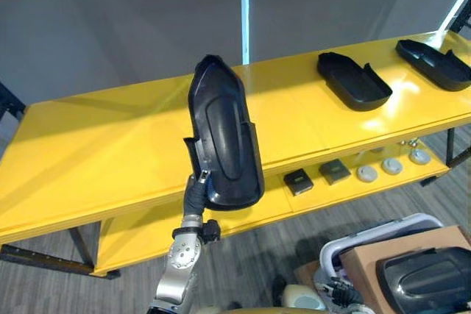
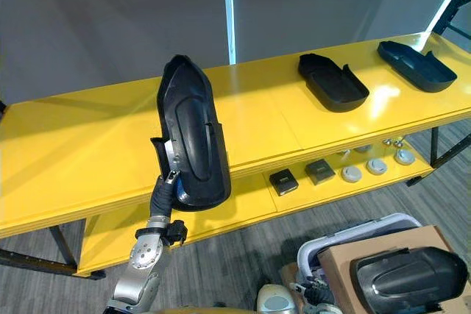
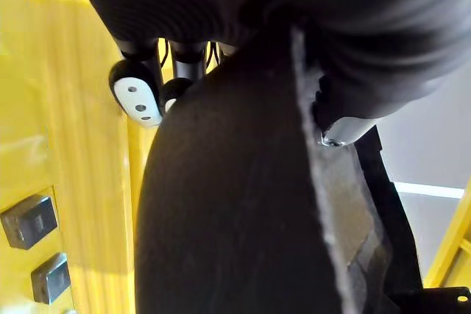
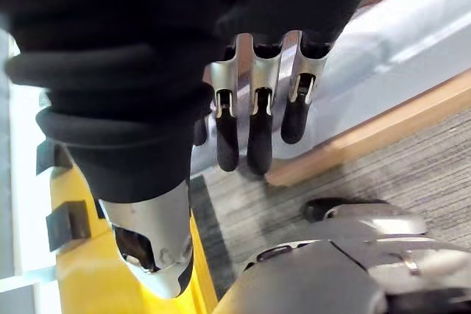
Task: Walk over and take plastic housings, then place them on the shelf
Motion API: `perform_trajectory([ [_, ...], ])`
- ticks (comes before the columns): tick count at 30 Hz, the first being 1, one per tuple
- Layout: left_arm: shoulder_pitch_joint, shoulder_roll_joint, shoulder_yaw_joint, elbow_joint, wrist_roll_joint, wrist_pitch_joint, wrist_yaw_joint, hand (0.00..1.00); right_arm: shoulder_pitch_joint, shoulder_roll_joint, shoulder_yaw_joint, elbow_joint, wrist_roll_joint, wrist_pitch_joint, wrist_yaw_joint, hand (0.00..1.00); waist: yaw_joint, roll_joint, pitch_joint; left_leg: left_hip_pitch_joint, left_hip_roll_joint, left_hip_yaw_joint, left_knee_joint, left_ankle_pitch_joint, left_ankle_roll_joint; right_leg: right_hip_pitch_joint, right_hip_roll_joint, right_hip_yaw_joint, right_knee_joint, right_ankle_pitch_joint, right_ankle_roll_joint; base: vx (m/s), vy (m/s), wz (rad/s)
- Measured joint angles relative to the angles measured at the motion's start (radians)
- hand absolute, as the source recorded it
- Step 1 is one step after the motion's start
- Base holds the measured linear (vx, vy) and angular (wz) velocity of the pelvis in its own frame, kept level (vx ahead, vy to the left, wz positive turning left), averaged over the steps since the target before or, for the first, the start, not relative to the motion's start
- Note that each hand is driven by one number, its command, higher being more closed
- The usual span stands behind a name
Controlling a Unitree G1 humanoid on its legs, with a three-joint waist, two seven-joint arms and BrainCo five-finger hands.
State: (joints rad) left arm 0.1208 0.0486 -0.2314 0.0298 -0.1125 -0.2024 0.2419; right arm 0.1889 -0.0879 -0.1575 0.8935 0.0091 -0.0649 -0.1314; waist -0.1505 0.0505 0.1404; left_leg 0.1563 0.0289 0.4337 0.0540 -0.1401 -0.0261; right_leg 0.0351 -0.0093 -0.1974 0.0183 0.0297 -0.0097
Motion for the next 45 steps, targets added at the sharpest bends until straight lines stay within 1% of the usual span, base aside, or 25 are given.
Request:
perform_trajectory([
  [1,-0.013,-0.001,0.005,0.014,0.011,0.001,0.007,1.0,0.003,0.0,0.0,0.0,0.0,-0.001,0.0,0.0,0.0,0.001,-0.005,0.0,0.0,0.0,-0.007,0.004,-0.005,0.002,0.002,0.0,-0.011,0.006,0.002,-0.02,-0.057,-0.01],
  [3,-0.076,-0.005,0.036,0.071,0.043,0.015,0.051,1.0,0.008,-0.001,0.001,0.0,0.0,-0.003,0.0,0.0,0.0,0.001,-0.013,-0.001,0.0,0.002,-0.022,0.017,-0.003,0.009,0.009,0.001,-0.042,0.024,-0.004,-0.04,-0.048,-0.01],
  [4,-0.096,-0.005,0.048,0.084,0.047,0.022,0.06,1.0,0.009,-0.001,0.001,-0.002,0.0,-0.003,0.0,0.0,0.0,0.001,-0.013,-0.001,0.0,0.003,-0.024,0.019,0.0,0.01,0.01,0.001,-0.047,0.026,-0.005,-0.05,-0.038,-0.02],
  [6,-0.173,-0.005,0.085,0.144,0.047,0.043,0.101,1.0,0.014,-0.001,0.007,-0.011,0.0,-0.004,0.0,0.0,-0.003,0.002,-0.014,-0.001,-0.005,0.004,-0.048,0.037,-0.005,0.006,0.012,0.002,-0.061,0.037,-0.008,-0.06,-0.027,-0.02],
  [7,-0.194,-0.002,0.092,0.161,0.047,0.046,0.111,1.0,0.016,-0.002,0.008,-0.013,0.0,-0.004,0.0,0.0,-0.005,0.002,-0.014,-0.002,-0.006,0.006,-0.056,0.042,-0.006,0.003,0.012,0.002,-0.064,0.041,-0.01,-0.07,-0.018,-0.02],
  [8,-0.233,0.002,0.111,0.192,0.047,0.055,0.12,1.0,0.016,-0.003,0.011,-0.015,-0.002,-0.004,0.001,0.0,-0.005,0.002,-0.014,-0.005,-0.009,0.008,-0.07,0.053,0.0,-0.002,0.013,0.004,-0.075,0.049,-0.012,-0.08,-0.012,-0.04],
  [9,-0.273,0.009,0.124,0.224,0.048,0.069,0.132,1.0,0.016,-0.003,0.012,-0.015,-0.003,-0.004,0.002,0.0,-0.008,0.001,-0.014,-0.004,-0.013,0.01,-0.091,0.063,-0.005,-0.007,0.014,0.005,-0.08,0.054,-0.011,-0.08,-0.008,-0.02],
  [11,-0.318,0.019,0.142,0.268,0.048,0.084,0.136,1.0,0.015,-0.003,0.018,-0.016,-0.005,-0.003,0.003,0.0,-0.019,-0.001,-0.014,-0.004,-0.015,0.01,-0.107,0.069,-0.005,-0.008,0.015,0.004,-0.089,0.057,-0.01,-0.05,0.003,-0.01],
  [12,-0.346,0.028,0.159,0.3,0.048,0.096,0.14,1.0,0.015,-0.003,0.023,-0.019,-0.011,-0.003,0.004,0.0,-0.033,-0.002,-0.014,-0.003,-0.016,0.012,-0.115,0.071,-0.004,-0.011,0.017,0.005,-0.09,0.058,-0.011,-0.05,0.008,-0.09],
  [13,-0.373,0.038,0.165,0.32,0.048,0.112,0.153,1.0,0.015,-0.006,0.032,-0.02,-0.011,-0.003,0.004,0.0,-0.04,-0.003,-0.014,-0.005,-0.017,0.02,-0.124,0.074,-0.006,-0.021,0.018,0.012,-0.09,0.059,-0.011,-0.05,0.008,-0.13],
  [15,-0.426,0.044,0.185,0.361,0.048,0.129,0.157,1.0,0.015,-0.008,0.043,-0.026,-0.012,-0.002,0.005,0.0,-0.05,-0.005,-0.013,-0.013,-0.018,0.03,-0.134,0.08,-0.003,-0.035,0.019,0.018,-0.089,0.061,-0.009,-0.03,0.007,-0.13],
  [16,-0.463,0.047,0.199,0.394,0.047,0.136,0.162,1.0,0.016,-0.007,0.046,-0.037,-0.013,0.001,0.005,0.0,-0.055,-0.006,-0.013,-0.019,-0.021,0.035,-0.144,0.086,-0.004,-0.046,0.02,0.023,-0.089,0.069,-0.015,-0.02,0.011,-0.1],
  [18,-0.523,0.057,0.204,0.44,0.045,0.151,0.177,1.0,0.016,-0.006,0.05,-0.045,-0.018,0.003,0.005,0.0,-0.058,-0.009,-0.01,-0.028,-0.023,0.039,-0.15,0.093,-0.004,-0.062,0.022,0.03,-0.089,0.074,-0.015,-0.01,0.017,-0.09],
  [21,-0.602,0.068,0.204,0.503,0.044,0.168,0.179,1.0,0.015,-0.005,0.056,-0.05,-0.018,0.005,0.006,0.0,-0.064,-0.013,-0.002,-0.041,-0.023,0.044,-0.148,0.095,-0.002,-0.077,0.022,0.033,-0.088,0.076,-0.016,0.0,0.006,-0.02],
  [23,-0.641,0.082,0.205,0.54,0.041,0.176,0.182,1.0,0.013,-0.002,0.058,-0.057,-0.018,0.005,0.006,0.0,-0.079,-0.018,0.009,-0.048,-0.023,0.043,-0.141,0.097,-0.003,-0.081,0.021,0.032,-0.087,0.076,-0.016,0.0,0.0,0.0],
  [24,-0.668,0.086,0.207,0.558,0.039,0.177,0.195,1.0,0.013,-0.003,0.058,-0.059,-0.019,0.005,0.007,0.0,-0.081,-0.016,0.011,-0.064,-0.023,0.043,-0.139,0.096,-0.003,-0.1,0.02,0.034,-0.08,0.076,-0.016,0.0,0.0,0.0],
  [25,-0.682,0.086,0.207,0.559,0.034,0.177,0.201,1.0,0.014,-0.003,0.058,-0.06,-0.019,0.005,0.008,0.0,-0.081,-0.016,0.011,-0.076,-0.023,0.042,-0.136,0.096,-0.003,-0.113,0.019,0.035,-0.076,0.076,-0.016,-0.01,0.018,0.04],
  [28,-0.783,0.071,0.225,0.571,-0.026,0.176,0.227,1.0,0.009,0.0,0.058,-0.084,-0.018,0.006,0.007,0.0,-0.082,-0.023,0.058,-0.112,-0.026,0.034,-0.109,0.093,0.001,-0.138,0.008,0.032,-0.068,0.078,-0.015,-0.03,0.018,0.07],
  [31,-0.81,0.064,0.227,0.577,-0.066,0.174,0.242,1.0,0.008,-0.001,0.058,-0.09,-0.018,0.005,0.006,0.0,-0.084,-0.021,0.068,-0.118,-0.026,0.034,-0.104,0.091,0.004,-0.148,0.007,0.035,-0.058,0.078,-0.015,-0.04,0.009,-0.03],
  [32,-0.823,0.053,0.232,0.582,-0.077,0.174,0.246,0.0,0.008,-0.001,0.058,-0.093,-0.018,0.005,0.005,0.0,-0.083,-0.021,0.073,-0.12,-0.026,0.034,-0.099,0.088,0.009,-0.148,0.007,0.035,-0.056,0.078,-0.015,-0.03,0.003,0.0],
  [34,-0.833,0.037,0.239,0.582,-0.092,0.165,0.251,0.0,0.007,-0.001,0.058,-0.096,-0.017,0.004,0.004,0.0,-0.083,-0.021,0.084,-0.131,-0.022,0.034,-0.073,0.076,0.026,-0.149,0.005,0.037,-0.053,0.078,-0.015,-0.04,0.002,-0.01],
  [37,-0.842,0.022,0.242,0.582,-0.096,0.151,0.267,0.0,0.005,-0.001,0.058,-0.098,-0.017,0.004,0.003,0.0,-0.083,-0.02,0.085,-0.145,-0.023,0.034,-0.069,0.075,0.026,-0.164,0.003,0.038,-0.05,0.081,-0.015,-0.06,0.001,0.0],
  [41,-0.841,0.012,0.243,0.582,-0.098,0.152,0.282,0.0,0.005,-0.002,0.058,-0.097,-0.017,0.005,0.002,0.0,-0.083,-0.018,0.086,-0.141,-0.023,0.034,-0.068,0.077,0.027,-0.159,0.002,0.036,-0.048,0.081,-0.016,-0.01,0.0,0.0],
  [45,-0.829,-0.001,0.245,0.582,-0.103,0.169,0.285,0.0,0.003,-0.007,0.058,-0.096,-0.017,0.006,0.002,0.0,-0.081,-0.01,0.097,-0.111,-0.023,0.035,-0.072,0.078,0.026,-0.131,0.002,0.034,-0.047,0.081,-0.016,-0.03,0.009,0.0],
])
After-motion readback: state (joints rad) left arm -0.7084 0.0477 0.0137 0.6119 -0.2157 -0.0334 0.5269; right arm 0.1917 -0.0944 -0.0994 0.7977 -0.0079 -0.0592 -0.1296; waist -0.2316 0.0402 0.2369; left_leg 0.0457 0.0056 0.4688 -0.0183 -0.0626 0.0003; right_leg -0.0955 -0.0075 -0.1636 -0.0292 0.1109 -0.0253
